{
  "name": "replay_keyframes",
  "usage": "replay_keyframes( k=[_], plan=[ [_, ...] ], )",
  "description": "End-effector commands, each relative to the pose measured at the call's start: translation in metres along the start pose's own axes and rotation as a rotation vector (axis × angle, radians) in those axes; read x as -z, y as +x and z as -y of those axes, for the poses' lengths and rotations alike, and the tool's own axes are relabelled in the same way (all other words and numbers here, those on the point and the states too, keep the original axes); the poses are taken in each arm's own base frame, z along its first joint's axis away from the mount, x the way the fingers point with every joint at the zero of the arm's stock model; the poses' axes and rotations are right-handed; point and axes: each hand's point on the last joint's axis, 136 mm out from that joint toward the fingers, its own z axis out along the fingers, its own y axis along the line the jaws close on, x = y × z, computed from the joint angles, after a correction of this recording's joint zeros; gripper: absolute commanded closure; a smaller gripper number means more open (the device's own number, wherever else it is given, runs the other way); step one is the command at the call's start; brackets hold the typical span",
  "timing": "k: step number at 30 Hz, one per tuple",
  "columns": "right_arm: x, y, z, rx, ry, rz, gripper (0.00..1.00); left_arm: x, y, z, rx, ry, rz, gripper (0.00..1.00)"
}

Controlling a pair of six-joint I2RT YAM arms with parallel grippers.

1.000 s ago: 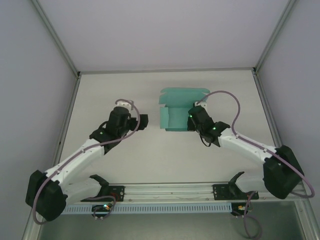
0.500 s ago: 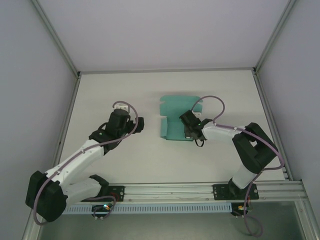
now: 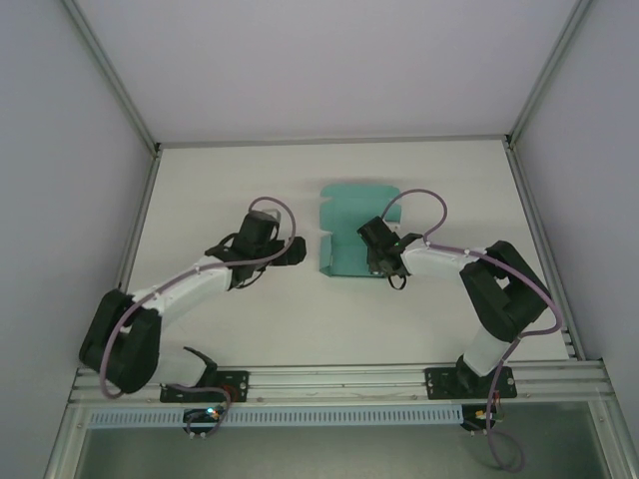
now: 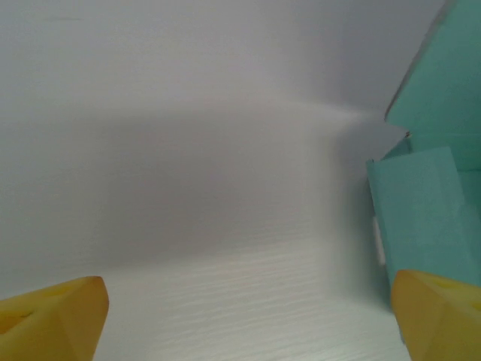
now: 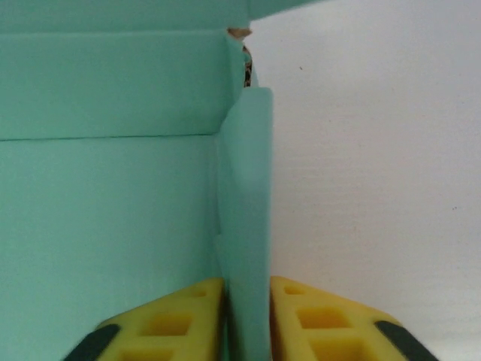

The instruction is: Assemble paper box

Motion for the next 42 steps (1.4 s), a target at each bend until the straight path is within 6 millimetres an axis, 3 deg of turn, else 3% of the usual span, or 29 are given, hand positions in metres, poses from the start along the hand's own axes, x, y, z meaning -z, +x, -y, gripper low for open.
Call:
replay_keyframes(
  k=[1, 6, 9, 19, 23, 30, 32, 35, 42],
  plan=[
    [0.0, 0.004, 0.001, -0.01, 0.004, -0.032, 0.76, -0.011, -0.014, 0.032, 0.047, 0.151, -0.003, 0.07],
    [0.014, -0.011, -0.006, -0.002, -0.033, 0.003, 0.7, -0.03, -0.01, 0.04, 0.047, 0.17, -0.06, 0.13],
    [0.023, -0.019, -0.011, -0.006, -0.062, 0.024, 0.58, -0.038, -0.006, 0.042, 0.054, 0.187, -0.084, 0.15],
    [0.031, -0.024, 0.006, -0.039, -0.07, 0.044, 0.57, -0.058, 0.012, 0.059, 0.035, 0.235, -0.163, 0.26],
    [0.032, -0.023, 0.003, -0.04, -0.146, 0.037, 0.57, -0.064, 0.015, 0.061, 0.038, 0.242, -0.179, 0.29],
    [0.014, -0.006, 0.0, -0.053, -0.218, -0.046, 0.66, -0.069, 0.018, 0.07, 0.026, 0.27, -0.196, 0.32],
    [0.005, 0.0, -0.001, -0.057, -0.22, -0.074, 0.75, -0.069, 0.017, 0.072, 0.024, 0.277, -0.194, 0.33],
    [-0.002, 0.004, 0.002, -0.062, -0.197, -0.087, 0.99, -0.068, 0.017, 0.077, 0.012, 0.287, -0.195, 0.34],
    [-0.005, 0.005, 0.02, -0.055, -0.102, -0.066, 1.0, -0.064, 0.014, 0.082, -0.01, 0.278, -0.181, 0.35]
  ],
)
